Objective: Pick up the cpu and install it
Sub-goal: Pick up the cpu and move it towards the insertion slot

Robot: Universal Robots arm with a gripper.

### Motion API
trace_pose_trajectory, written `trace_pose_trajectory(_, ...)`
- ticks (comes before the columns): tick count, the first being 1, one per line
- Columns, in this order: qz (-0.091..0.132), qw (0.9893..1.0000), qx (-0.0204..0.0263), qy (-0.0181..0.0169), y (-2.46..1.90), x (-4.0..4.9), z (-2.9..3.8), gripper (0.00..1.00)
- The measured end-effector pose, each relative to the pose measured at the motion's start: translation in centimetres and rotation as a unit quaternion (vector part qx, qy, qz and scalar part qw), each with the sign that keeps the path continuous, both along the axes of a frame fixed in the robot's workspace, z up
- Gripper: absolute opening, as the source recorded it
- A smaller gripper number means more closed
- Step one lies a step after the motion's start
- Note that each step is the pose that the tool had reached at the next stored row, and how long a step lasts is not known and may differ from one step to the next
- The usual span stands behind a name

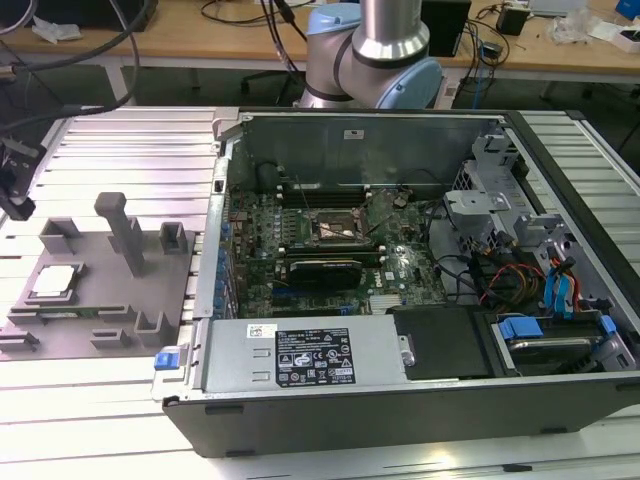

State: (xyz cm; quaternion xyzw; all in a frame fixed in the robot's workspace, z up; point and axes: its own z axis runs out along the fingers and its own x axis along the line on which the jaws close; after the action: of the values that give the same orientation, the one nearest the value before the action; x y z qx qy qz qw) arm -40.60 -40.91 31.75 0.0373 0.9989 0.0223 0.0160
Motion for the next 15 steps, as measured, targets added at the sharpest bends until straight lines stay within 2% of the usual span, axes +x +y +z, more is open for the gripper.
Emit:
trace_pose_trajectory(5,0.0,1.0,0.0,0.0,-0.75,-0.16,-1.3,0.11)
trace_pose_trajectory(9,0.0,1.0,0.0,0.0,-0.86,-0.35,-2.08,0.11)
trace_pose_trajectory(15,0.0,1.0,0.0,0.0,-0.85,-0.93,-3.96,0.11)
